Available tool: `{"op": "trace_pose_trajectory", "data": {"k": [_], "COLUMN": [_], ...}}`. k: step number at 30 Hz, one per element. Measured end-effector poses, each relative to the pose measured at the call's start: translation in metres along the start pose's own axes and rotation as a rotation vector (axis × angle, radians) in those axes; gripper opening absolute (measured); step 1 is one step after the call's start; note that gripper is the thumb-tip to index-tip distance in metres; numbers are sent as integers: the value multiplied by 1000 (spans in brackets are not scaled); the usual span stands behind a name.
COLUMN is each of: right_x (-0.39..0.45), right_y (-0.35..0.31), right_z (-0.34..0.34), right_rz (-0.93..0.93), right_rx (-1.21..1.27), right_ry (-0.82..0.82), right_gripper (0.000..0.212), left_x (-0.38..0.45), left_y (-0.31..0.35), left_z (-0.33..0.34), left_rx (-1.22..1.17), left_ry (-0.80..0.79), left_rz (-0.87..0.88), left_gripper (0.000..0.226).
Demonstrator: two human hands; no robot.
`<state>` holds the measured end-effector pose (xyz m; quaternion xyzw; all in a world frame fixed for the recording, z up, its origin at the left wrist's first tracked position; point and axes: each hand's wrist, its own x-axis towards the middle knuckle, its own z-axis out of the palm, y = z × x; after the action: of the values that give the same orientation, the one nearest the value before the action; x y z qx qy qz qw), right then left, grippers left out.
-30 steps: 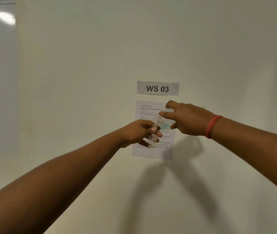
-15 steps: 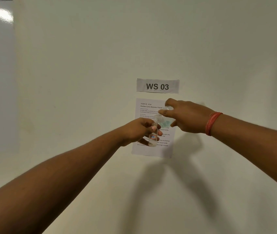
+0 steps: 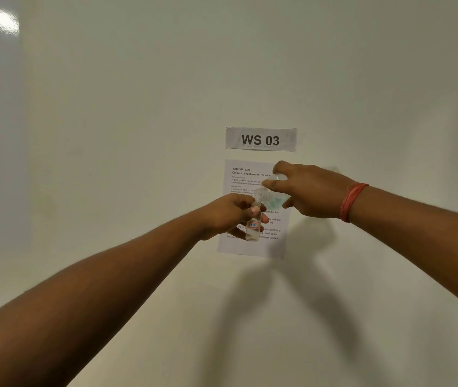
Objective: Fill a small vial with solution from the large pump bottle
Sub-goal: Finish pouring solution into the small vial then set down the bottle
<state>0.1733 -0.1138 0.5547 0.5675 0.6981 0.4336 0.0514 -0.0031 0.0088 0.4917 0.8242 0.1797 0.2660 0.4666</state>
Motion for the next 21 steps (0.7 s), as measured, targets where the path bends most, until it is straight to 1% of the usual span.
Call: {"op": "trace_pose_trajectory", "data": {"k": [21], "right_x": [0], "right_y": [2], "right_z": [1], "right_rz": [-11], "right_rx": [0], "right_ry": [9], "right_gripper": [66], "left_x": [0], "left_y": [2], "left_z": [1], "left_rx": [19], "left_ry": [-2], "left_rz": [-5], "left_gripper": [25]}}
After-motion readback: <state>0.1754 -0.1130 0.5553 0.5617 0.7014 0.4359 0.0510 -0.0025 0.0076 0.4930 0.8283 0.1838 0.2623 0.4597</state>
